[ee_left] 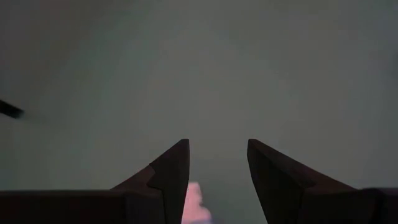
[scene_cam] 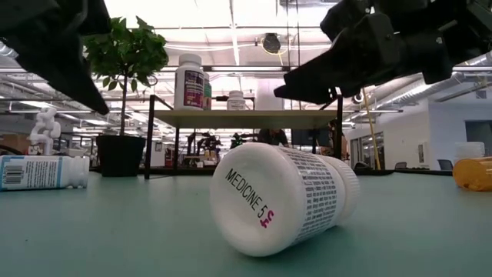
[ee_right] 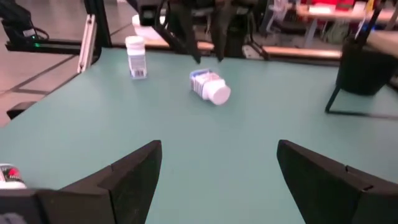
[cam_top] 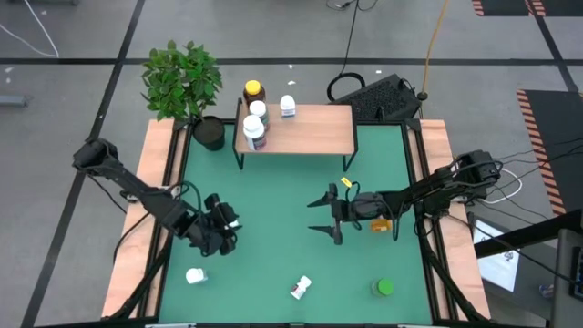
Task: Pick and place medicine bottles onto shelf by color
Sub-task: Put the top white and blue medicine bottle on the shelf
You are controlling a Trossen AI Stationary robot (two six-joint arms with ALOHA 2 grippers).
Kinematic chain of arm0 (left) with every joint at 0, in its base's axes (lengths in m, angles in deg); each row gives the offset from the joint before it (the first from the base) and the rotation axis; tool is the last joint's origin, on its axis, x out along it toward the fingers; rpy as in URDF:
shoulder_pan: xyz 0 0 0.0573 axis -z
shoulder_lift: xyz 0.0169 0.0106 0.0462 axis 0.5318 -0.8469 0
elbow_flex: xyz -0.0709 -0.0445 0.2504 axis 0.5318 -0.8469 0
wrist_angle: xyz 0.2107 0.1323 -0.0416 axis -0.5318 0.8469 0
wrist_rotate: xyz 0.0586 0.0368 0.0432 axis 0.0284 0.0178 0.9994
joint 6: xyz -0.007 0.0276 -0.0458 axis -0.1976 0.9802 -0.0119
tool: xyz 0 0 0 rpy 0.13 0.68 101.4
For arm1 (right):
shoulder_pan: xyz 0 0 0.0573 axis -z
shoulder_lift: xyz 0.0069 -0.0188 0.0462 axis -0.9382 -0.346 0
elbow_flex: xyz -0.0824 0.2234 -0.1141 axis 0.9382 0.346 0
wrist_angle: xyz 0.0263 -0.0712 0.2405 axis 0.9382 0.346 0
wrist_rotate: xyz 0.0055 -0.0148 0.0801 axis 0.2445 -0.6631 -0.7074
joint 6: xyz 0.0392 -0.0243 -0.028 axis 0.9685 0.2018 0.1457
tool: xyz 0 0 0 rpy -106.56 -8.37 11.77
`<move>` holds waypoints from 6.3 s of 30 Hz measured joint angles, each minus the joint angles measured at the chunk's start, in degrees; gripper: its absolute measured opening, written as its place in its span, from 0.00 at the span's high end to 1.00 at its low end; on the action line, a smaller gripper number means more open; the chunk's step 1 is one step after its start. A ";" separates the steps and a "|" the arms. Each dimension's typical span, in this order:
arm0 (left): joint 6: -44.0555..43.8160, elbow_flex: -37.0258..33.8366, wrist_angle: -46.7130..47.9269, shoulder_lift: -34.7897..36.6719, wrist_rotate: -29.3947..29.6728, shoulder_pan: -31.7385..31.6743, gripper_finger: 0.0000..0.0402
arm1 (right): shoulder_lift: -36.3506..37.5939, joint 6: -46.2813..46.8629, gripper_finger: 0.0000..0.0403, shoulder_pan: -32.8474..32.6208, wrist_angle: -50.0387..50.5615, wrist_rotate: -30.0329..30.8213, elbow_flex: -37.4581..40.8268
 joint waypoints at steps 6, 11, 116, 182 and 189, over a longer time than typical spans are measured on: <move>2.39 0.00 -1.42 0.00 0.21 -3.26 0.59 | 0.01 0.47 0.22 0.01 0.46 0.00 0.00; 1.72 0.00 -1.68 0.00 0.26 -3.62 0.59 | 0.01 0.50 0.22 0.00 0.46 0.00 0.00; 26.87 -4.66 -36.14 -6.37 2.59 -7.75 0.47 | -6.28 26.90 0.22 -0.14 -18.06 5.21 -1.29; 20.95 8.41 -20.57 -13.64 20.10 -7.48 0.32 | 0.78 -21.41 0.59 27.13 49.69 -10.35 -45.52; 20.81 8.41 -20.54 -13.81 17.73 -9.00 0.31 | -4.79 -25.60 0.59 38.88 49.93 -31.05 -50.37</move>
